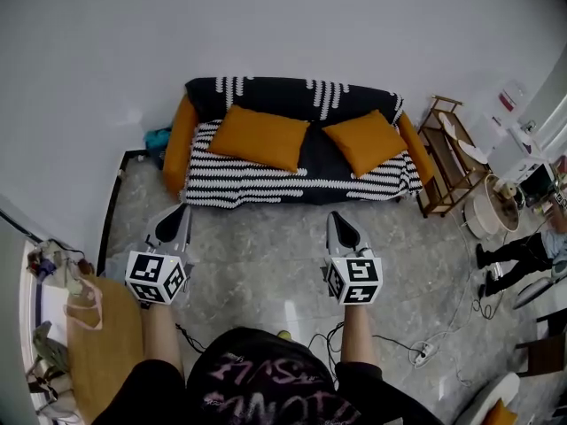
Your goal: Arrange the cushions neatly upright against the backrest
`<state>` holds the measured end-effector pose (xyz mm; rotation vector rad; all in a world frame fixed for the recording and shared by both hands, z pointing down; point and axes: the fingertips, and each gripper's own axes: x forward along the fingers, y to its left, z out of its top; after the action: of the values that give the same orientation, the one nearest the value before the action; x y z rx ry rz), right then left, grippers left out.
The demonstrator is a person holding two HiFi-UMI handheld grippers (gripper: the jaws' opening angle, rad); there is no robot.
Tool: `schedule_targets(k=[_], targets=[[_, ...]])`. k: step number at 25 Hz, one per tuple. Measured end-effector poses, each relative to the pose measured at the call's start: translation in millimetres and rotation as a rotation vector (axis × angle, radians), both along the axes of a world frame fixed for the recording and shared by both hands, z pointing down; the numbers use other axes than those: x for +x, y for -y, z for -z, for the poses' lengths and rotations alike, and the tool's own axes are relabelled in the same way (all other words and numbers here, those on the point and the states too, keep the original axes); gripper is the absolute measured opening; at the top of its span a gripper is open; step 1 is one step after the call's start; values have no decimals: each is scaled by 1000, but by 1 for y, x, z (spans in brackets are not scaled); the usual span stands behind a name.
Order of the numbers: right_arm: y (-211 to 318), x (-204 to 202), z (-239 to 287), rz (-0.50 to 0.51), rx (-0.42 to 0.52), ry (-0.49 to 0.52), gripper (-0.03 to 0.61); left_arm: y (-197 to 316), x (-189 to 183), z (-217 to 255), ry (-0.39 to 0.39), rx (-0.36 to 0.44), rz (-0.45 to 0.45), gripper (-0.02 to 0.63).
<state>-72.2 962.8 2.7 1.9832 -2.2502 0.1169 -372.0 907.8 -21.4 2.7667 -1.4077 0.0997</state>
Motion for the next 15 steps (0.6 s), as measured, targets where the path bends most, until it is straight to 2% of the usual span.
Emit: schedule_targets(k=[9,15], targets=[[6,-23,-4,-21,-7,10,12,5,-24,-2,-15,0,-12,3],[31,-21,-5,-41,1,2,12,29,-21,-3,-13,9,-25,3]])
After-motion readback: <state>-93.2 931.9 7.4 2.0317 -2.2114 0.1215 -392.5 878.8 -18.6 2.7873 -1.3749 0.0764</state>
